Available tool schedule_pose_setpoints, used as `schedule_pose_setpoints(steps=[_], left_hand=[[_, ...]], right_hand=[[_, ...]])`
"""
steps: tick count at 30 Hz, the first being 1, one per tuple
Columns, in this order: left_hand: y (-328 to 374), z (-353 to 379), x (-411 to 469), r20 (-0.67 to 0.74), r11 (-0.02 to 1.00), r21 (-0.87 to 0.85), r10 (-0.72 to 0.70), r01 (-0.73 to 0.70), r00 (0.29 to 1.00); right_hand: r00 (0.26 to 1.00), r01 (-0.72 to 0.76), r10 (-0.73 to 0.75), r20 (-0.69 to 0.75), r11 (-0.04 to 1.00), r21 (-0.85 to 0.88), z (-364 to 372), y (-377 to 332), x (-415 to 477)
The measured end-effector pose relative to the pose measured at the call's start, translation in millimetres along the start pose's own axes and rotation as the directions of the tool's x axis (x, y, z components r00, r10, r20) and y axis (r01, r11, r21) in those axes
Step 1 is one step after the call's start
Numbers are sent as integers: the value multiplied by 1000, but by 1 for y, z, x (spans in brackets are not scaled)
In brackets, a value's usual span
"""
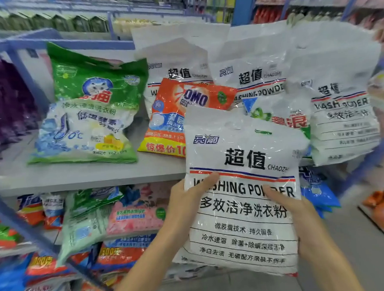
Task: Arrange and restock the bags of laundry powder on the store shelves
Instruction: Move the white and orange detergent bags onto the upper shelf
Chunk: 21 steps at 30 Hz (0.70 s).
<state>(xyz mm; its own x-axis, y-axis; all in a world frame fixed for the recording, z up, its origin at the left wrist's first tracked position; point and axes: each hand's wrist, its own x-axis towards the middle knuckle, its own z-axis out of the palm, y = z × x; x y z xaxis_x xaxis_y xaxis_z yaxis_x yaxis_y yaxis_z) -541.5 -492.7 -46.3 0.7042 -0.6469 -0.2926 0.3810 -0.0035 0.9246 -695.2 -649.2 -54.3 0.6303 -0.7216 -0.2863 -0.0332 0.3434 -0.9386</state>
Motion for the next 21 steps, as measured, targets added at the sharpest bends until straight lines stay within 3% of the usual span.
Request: schedule_pose_setpoints(steps=[5,10,13,17,21], left_hand=[[14,-15,-10,-222,996,-53,56,-70,974],[42,-56,-21,-394,987,8,150,-159,907],[63,-91,-15,-397,981,42,190,-189,898],[102,-140,4,-488,964,136,264,-227,832],[152,-187,32,-405,934,178,356,-309,842]], right_hand=[[982,21,1,191,993,-114,27,-21,23],[931,31,3,366,996,-88,91,-29,31],[904,87,-50,424,994,-68,132,-36,36],[882,145,-121,456,989,-18,196,-51,48],[872,218,-203,444,976,19,260,-58,78]])
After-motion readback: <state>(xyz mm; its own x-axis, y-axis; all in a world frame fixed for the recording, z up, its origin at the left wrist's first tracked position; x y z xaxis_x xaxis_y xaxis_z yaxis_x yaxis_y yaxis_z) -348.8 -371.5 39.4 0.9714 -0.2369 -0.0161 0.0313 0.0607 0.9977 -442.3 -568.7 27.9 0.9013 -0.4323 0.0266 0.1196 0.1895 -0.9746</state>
